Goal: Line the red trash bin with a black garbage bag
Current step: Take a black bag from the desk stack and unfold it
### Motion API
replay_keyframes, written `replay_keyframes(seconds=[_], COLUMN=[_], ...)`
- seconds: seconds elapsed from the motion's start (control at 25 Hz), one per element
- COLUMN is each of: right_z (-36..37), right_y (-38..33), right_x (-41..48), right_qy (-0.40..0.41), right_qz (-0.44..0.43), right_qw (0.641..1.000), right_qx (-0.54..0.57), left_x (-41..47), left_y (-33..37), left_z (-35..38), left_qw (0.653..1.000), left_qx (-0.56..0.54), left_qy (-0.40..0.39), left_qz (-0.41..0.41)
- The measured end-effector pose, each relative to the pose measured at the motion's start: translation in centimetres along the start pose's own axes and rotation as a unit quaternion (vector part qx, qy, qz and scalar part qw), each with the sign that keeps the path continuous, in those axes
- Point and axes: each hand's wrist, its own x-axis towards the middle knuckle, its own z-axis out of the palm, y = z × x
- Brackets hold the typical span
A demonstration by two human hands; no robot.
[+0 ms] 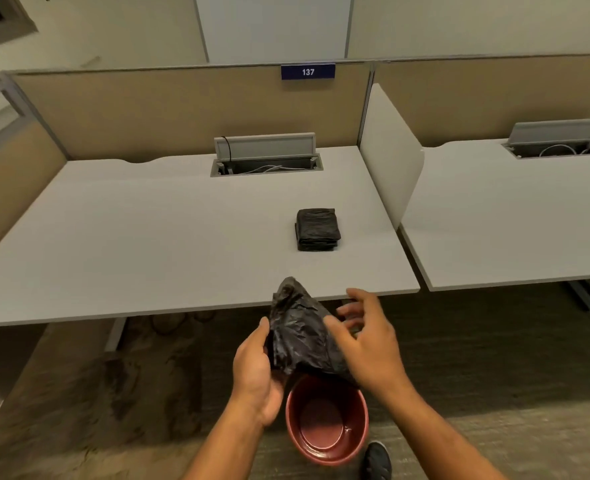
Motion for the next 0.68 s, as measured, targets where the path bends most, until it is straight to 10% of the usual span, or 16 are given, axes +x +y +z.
replay_keyframes(seconds=[0.12,0.68], right_z=[2.3,-0.9], right_y=[-0.6,3.0], right_x=[-2.0,0.0], right_qy=[-0.106,-0.06], right_qz=[-0.024,0.064], right_qw=[0.993,0.996], right_qx=[-0.049,0.034], left_x=[-0.9,-1.9], left_y=[-1.1,-5.0], left_z=[0.0,2.9], left_qw=[0.999,0.983], left_qx=[0.035,0.153], left_qy=[-0.017,0.043], left_qz=[0.015,0.09])
